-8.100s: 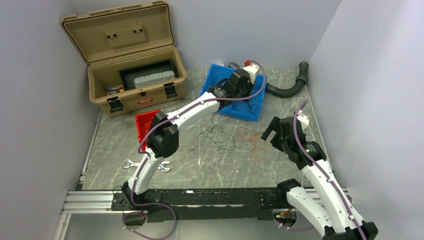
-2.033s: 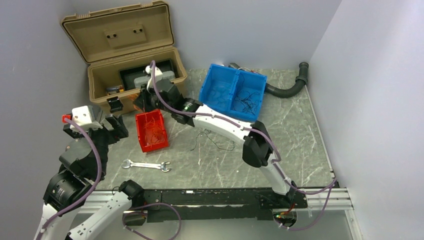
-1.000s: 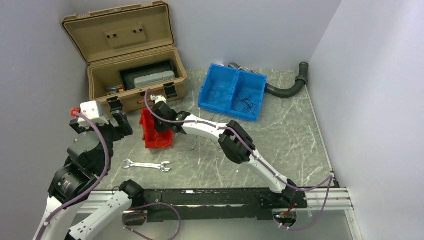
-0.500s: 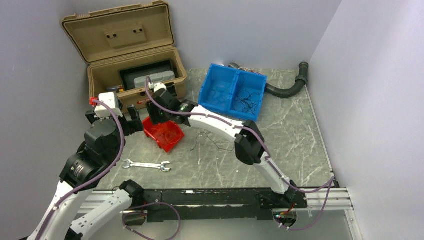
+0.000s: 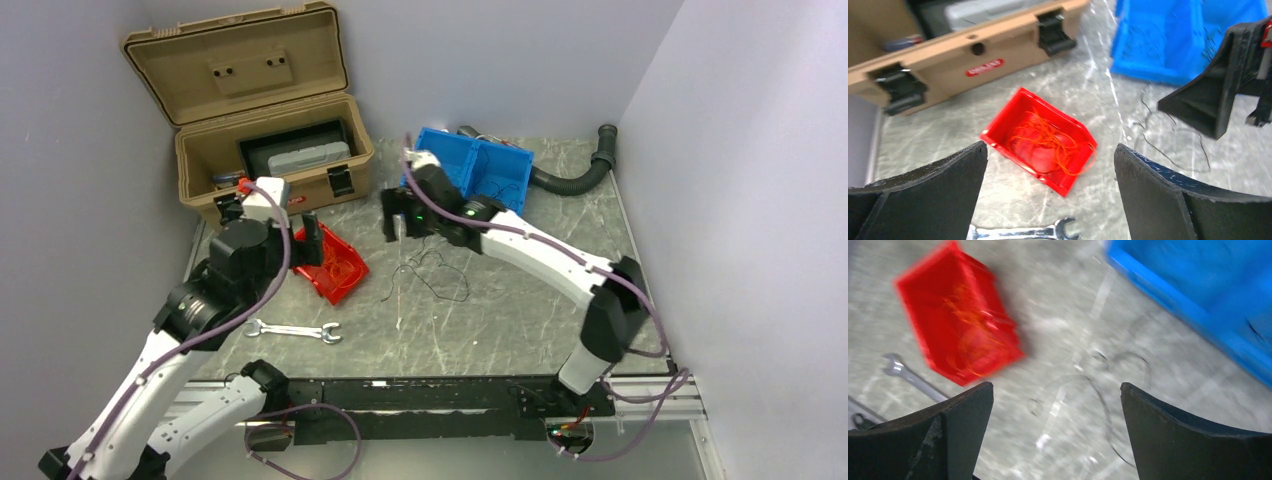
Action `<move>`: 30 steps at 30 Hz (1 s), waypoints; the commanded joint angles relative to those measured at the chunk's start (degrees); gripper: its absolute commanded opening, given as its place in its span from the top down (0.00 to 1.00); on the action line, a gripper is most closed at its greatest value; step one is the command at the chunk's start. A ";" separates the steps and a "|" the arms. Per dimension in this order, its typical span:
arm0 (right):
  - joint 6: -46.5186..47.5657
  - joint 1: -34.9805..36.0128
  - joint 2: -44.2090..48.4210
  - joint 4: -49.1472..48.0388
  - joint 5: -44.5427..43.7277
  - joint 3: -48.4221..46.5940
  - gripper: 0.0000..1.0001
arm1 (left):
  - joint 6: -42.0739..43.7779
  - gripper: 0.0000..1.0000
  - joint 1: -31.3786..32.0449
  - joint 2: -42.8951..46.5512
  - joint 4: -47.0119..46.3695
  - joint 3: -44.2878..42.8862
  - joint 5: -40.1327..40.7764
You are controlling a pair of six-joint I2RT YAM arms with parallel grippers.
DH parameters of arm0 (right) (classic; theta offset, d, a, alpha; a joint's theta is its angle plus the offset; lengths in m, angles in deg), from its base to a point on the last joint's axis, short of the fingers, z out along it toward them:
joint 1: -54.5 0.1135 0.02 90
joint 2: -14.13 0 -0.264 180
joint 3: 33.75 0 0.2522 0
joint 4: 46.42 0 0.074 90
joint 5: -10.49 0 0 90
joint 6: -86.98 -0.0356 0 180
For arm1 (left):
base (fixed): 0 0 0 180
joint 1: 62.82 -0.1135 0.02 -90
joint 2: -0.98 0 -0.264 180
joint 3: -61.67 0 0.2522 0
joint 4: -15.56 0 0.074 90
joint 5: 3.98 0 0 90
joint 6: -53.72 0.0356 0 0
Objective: Untangle the cables
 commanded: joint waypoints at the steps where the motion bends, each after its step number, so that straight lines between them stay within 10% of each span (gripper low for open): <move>1: -1.37 -7.91 11.63 -2.36 4.68 16.03 0.00 | -0.33 0.01 -0.25 -3.39 -4.13 2.19 -14.30; 14: 11.31 -20.22 5.34 -9.71 20.60 27.80 0.00 | -11.22 0.01 -0.84 -16.00 -13.39 12.30 -37.29; 30: 12.41 -16.45 -8.88 -14.66 30.23 21.77 0.00 | -13.97 0.22 -3.78 -23.64 -23.44 19.44 -46.08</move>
